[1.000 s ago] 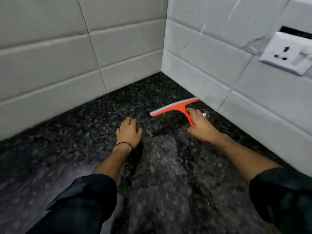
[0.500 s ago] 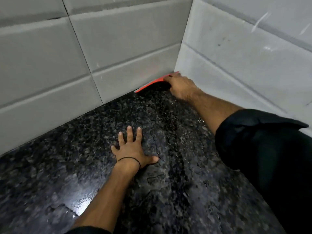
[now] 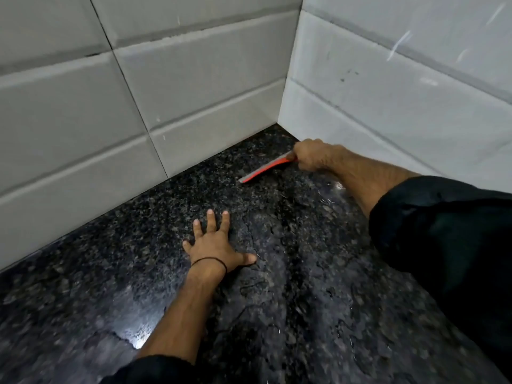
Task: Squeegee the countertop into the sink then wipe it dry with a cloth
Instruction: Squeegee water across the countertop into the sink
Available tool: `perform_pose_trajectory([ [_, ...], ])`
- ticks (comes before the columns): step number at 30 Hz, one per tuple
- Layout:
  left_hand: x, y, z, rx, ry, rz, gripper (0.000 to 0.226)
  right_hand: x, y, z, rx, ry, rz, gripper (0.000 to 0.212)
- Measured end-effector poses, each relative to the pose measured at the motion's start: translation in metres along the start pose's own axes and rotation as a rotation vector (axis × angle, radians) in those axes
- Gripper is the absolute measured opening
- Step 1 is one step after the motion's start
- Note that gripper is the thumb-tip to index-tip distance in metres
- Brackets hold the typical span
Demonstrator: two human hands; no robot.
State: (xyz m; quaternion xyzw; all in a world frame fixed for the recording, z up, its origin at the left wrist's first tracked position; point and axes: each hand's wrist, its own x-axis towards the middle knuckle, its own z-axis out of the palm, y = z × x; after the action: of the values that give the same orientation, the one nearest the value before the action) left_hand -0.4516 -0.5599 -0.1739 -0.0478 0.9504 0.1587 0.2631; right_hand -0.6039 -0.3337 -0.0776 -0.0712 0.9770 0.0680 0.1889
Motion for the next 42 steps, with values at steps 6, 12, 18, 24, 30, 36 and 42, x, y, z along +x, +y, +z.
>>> perform_pose_trajectory([
  [6,-0.022,-0.002,-0.005,0.000,-0.004,0.047,0.121,-0.141,0.066,0.055,0.000,-0.124,0.096,0.032],
  [12,-0.054,-0.015,0.009,-0.068,0.125,0.105,0.094,-0.256,0.119,0.103,-0.035,-0.211,0.222,0.029],
  [18,-0.081,-0.050,0.021,-0.033,0.237,0.033,0.085,-0.298,0.155,0.106,-0.030,-0.216,0.265,0.046],
  [24,-0.097,-0.072,0.026,-0.025,-0.019,-0.204,0.096,-0.239,0.065,0.060,0.174,0.064,0.098,0.036],
  [30,-0.075,-0.087,0.029,0.003,-0.025,-0.162,0.114,-0.138,-0.069,0.043,0.337,0.069,-0.144,0.042],
  [36,-0.076,-0.087,0.034,0.012,0.033,-0.152,0.102,-0.094,-0.144,0.039,0.183,0.188,-0.199,0.046],
  [42,-0.082,-0.085,0.032,-0.015,0.061,-0.142,0.098,-0.110,-0.119,0.028,0.066,0.147,-0.189,0.032],
])
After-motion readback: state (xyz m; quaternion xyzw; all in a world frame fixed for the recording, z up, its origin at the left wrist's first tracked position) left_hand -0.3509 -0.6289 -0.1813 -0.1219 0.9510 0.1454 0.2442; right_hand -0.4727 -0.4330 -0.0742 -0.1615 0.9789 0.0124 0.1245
